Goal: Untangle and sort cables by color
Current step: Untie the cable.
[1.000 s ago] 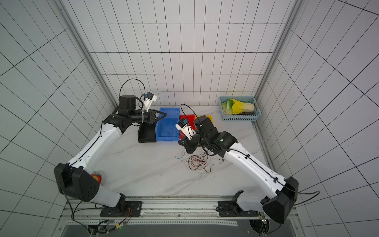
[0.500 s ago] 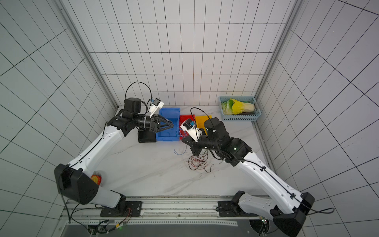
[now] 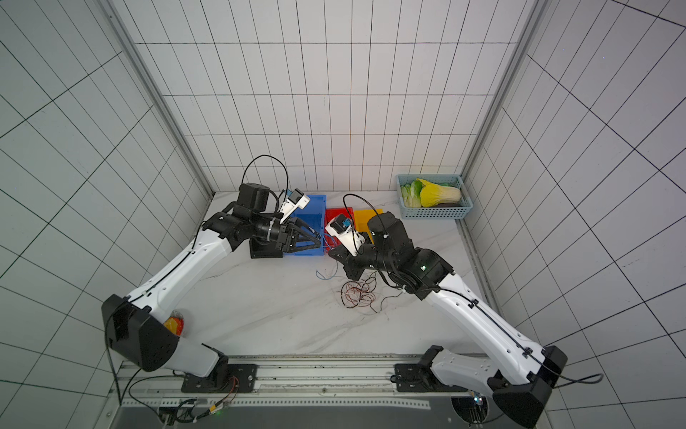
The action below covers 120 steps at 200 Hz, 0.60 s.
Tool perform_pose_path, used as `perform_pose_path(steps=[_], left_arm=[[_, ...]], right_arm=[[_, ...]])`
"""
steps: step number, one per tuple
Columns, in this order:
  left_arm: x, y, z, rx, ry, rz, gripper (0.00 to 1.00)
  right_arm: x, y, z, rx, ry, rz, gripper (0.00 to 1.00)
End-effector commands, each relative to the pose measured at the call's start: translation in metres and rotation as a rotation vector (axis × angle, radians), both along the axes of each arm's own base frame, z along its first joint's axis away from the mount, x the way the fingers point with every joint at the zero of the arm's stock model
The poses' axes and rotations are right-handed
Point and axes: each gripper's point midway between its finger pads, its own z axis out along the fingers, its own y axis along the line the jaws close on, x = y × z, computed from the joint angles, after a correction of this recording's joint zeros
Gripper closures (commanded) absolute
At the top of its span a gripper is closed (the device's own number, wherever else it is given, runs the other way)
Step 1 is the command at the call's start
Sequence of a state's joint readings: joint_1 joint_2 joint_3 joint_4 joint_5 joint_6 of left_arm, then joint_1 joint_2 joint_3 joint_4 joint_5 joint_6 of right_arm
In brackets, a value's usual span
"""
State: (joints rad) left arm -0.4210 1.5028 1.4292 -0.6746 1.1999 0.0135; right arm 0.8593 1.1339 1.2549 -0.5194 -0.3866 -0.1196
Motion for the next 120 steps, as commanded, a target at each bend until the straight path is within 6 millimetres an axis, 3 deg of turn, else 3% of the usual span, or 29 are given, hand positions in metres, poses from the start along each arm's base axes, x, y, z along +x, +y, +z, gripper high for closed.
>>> perform_pose_path(steps=[1, 14, 23, 61, 80, 99, 120], left_arm=[[0.009, -0.007, -0.007, 0.025, -0.004, 0.010, 0.60], [0.010, -0.008, -0.006, 0.016, 0.013, -0.001, 0.88], [0.011, -0.009, -0.006, 0.010, 0.020, -0.009, 1.00], [0.016, -0.003, -0.004, 0.011, 0.009, 0.013, 1.00], [0.023, -0.001, -0.008, 0.049, -0.023, 0.066, 1.00], [0.027, 0.000, -0.012, 0.089, -0.068, 0.093, 1.00], [0.031, 0.000, -0.015, 0.118, -0.096, 0.112, 1.00]], right_arm=[[-0.007, 0.008, 0.031, 0.084, -0.026, 0.048, 1.00], [-0.009, 0.007, 0.031, 0.088, -0.026, 0.049, 1.00], [-0.008, 0.006, 0.030, 0.086, -0.029, 0.042, 1.00], [-0.008, 0.001, 0.022, 0.075, -0.027, 0.025, 0.99], [-0.004, 0.002, 0.020, 0.081, 0.000, -0.004, 0.66], [-0.003, 0.008, 0.027, 0.118, 0.050, -0.013, 0.48], [0.009, 0.012, 0.028, 0.142, 0.119, -0.066, 0.39]])
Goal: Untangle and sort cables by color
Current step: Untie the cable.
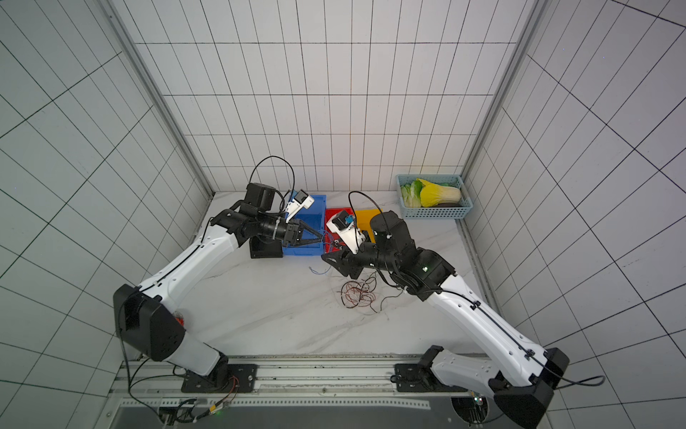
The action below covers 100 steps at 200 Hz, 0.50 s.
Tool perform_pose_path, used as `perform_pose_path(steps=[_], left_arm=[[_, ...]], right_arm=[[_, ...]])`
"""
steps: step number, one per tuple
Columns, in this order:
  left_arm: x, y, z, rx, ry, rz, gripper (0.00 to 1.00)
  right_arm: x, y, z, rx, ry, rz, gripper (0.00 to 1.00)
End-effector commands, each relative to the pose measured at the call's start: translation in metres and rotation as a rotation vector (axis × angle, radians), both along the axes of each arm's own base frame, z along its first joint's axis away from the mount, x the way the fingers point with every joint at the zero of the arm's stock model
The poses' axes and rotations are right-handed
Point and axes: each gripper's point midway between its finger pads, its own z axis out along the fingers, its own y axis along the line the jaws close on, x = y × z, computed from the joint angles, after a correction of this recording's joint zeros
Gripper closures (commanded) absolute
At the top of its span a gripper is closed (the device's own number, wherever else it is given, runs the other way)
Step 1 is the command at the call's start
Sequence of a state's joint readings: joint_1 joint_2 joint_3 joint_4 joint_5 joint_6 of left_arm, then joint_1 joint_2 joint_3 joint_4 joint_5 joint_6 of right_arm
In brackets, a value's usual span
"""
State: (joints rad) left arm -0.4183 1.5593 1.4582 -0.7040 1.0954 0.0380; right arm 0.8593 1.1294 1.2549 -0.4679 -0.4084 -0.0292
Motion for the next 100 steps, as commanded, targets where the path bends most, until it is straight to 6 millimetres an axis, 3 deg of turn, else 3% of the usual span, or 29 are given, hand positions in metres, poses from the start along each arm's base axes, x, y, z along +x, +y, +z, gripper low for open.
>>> perform_pose_path(steps=[1, 24, 50, 100], left_arm=[[0.006, 0.002, 0.009, 0.038, -0.098, 0.035, 1.00], [0.008, 0.002, 0.010, 0.052, -0.130, 0.046, 1.00], [0.010, 0.002, 0.009, 0.062, -0.143, 0.055, 1.00], [0.013, 0.002, 0.007, 0.078, -0.152, 0.071, 1.00]], right_arm=[[0.010, 0.007, 0.015, 0.068, 0.073, -0.052, 0.39], [0.029, 0.005, 0.008, 0.116, 0.282, -0.109, 0.39], [0.040, 0.011, 0.012, 0.246, 0.513, -0.110, 0.40], [0.058, 0.031, 0.019, 0.457, 0.749, -0.131, 0.57]])
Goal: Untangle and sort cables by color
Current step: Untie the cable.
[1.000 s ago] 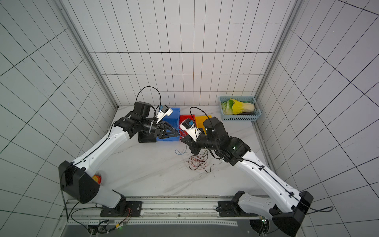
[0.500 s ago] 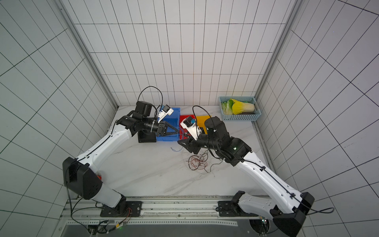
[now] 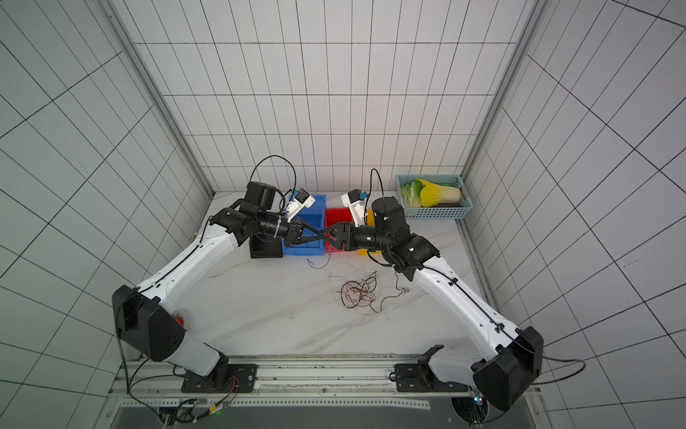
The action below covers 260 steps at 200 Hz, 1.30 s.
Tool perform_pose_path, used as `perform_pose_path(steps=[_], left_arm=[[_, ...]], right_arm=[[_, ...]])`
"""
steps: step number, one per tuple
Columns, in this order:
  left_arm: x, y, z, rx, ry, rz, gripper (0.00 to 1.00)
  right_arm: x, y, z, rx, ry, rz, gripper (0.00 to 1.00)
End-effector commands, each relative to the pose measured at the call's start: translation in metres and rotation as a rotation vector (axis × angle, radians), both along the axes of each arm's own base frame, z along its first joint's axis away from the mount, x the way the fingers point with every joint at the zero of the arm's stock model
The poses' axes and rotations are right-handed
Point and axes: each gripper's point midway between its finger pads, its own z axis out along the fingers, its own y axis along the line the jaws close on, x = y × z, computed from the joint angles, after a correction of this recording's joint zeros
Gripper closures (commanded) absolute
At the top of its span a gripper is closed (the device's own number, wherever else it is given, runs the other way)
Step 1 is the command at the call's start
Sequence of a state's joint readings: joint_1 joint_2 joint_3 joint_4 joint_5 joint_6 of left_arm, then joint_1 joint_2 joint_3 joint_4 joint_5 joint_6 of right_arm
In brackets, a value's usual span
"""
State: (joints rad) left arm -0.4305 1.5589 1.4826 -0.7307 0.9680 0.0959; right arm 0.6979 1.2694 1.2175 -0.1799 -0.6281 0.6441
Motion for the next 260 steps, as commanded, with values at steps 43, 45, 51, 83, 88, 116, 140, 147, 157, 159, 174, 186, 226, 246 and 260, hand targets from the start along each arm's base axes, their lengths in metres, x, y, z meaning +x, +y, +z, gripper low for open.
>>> perform_pose_path(steps=[43, 45, 51, 83, 88, 116, 140, 147, 157, 159, 174, 186, 226, 246, 260], left_arm=[[0.003, 0.002, 0.015, 0.004, -0.073, 0.022, 1.00], [0.003, 0.002, 0.015, 0.007, -0.074, 0.025, 1.00], [0.005, 0.003, 0.015, 0.010, -0.074, 0.035, 1.00], [0.012, 0.006, 0.019, -0.009, -0.035, 0.073, 1.00], [0.010, 0.005, 0.020, -0.016, -0.026, 0.069, 1.00], [0.005, 0.003, 0.026, -0.047, 0.019, 0.057, 1.00], [0.005, 0.003, 0.027, -0.053, 0.033, 0.059, 1.00], [0.004, 0.003, 0.027, -0.054, 0.036, 0.058, 1.00], [0.003, 0.003, 0.029, -0.058, 0.040, 0.057, 1.00], [0.003, 0.003, 0.029, -0.059, 0.042, 0.056, 1.00], [0.002, 0.002, 0.031, -0.067, 0.053, 0.049, 1.00], [0.000, 0.002, 0.032, -0.073, 0.061, 0.045, 1.00], [-0.001, 0.000, 0.032, -0.077, 0.074, 0.037, 1.00], [0.001, 0.000, 0.029, -0.070, 0.075, 0.044, 1.00], [0.003, 0.001, 0.028, -0.066, 0.074, 0.053, 1.00]], right_arm=[[0.008, 0.012, 0.004, 0.149, 0.188, -0.028, 0.61], [0.008, 0.011, 0.003, 0.146, 0.186, -0.028, 0.61], [0.007, 0.011, 0.001, 0.136, 0.181, -0.026, 0.61], [-0.001, 0.003, -0.021, 0.018, 0.104, -0.010, 0.60], [-0.001, 0.002, -0.024, -0.010, 0.070, -0.011, 0.60], [-0.016, 0.007, -0.039, -0.245, -0.076, 0.044, 0.62], [-0.012, 0.007, -0.039, -0.263, -0.109, 0.037, 0.63], [-0.010, 0.006, -0.039, -0.270, -0.123, 0.032, 0.63], [-0.009, 0.005, -0.040, -0.281, -0.138, 0.027, 0.63], [-0.008, 0.004, -0.039, -0.283, -0.141, 0.025, 0.63], [-0.006, 0.003, -0.041, -0.309, -0.161, 0.021, 0.61], [-0.006, 0.003, -0.042, -0.330, -0.183, 0.026, 0.60], [-0.014, 0.017, -0.033, -0.320, -0.266, 0.109, 0.61], [-0.021, 0.028, -0.025, -0.307, -0.326, 0.159, 0.63], [-0.024, 0.034, -0.024, -0.299, -0.341, 0.191, 0.63]])
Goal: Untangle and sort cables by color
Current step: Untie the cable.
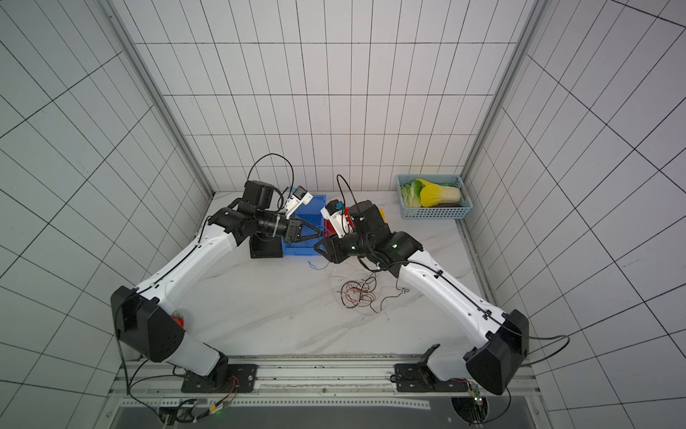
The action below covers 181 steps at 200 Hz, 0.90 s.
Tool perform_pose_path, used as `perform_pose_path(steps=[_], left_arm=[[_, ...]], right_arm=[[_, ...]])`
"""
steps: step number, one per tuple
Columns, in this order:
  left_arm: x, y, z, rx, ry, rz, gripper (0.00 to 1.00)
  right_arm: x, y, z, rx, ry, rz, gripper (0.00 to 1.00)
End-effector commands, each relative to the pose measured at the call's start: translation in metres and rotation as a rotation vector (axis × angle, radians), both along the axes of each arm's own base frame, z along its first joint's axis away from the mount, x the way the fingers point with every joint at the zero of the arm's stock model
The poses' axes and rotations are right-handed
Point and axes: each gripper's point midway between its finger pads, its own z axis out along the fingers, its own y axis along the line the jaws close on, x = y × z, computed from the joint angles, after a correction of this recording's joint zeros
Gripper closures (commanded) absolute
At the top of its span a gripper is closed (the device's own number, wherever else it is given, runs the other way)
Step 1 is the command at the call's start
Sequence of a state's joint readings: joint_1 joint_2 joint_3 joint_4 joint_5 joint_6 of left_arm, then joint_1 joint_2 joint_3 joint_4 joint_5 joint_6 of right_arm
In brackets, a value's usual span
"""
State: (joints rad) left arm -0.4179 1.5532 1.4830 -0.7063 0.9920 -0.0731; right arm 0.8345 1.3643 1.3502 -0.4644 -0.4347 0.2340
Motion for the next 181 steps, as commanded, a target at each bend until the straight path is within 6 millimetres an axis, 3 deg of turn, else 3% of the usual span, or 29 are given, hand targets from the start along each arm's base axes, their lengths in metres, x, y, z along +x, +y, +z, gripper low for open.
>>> perform_pose_path(steps=[1, 22, 56, 119, 149, 181], left_arm=[[0.001, -0.001, 0.020, -0.032, -0.062, -0.003, 1.00], [0.001, -0.001, 0.021, -0.032, -0.065, -0.002, 1.00], [0.015, 0.007, 0.014, -0.002, -0.075, 0.051, 1.00], [0.083, 0.051, -0.010, 0.117, -0.100, 0.296, 1.00], [0.095, 0.060, -0.011, 0.121, -0.089, 0.333, 1.00], [0.094, 0.060, 0.000, 0.095, -0.103, 0.321, 1.00]], right_arm=[[-0.007, 0.014, 0.017, 0.022, -0.079, 0.094, 0.63], [-0.015, 0.025, 0.015, 0.036, -0.062, 0.166, 0.65], [-0.045, 0.039, 0.026, 0.101, -0.047, 0.308, 0.68], [-0.102, 0.038, 0.037, 0.153, -0.022, 0.466, 0.68], [-0.113, 0.034, 0.035, 0.157, -0.007, 0.476, 0.70], [-0.110, 0.029, 0.034, 0.146, -0.015, 0.439, 0.73]])
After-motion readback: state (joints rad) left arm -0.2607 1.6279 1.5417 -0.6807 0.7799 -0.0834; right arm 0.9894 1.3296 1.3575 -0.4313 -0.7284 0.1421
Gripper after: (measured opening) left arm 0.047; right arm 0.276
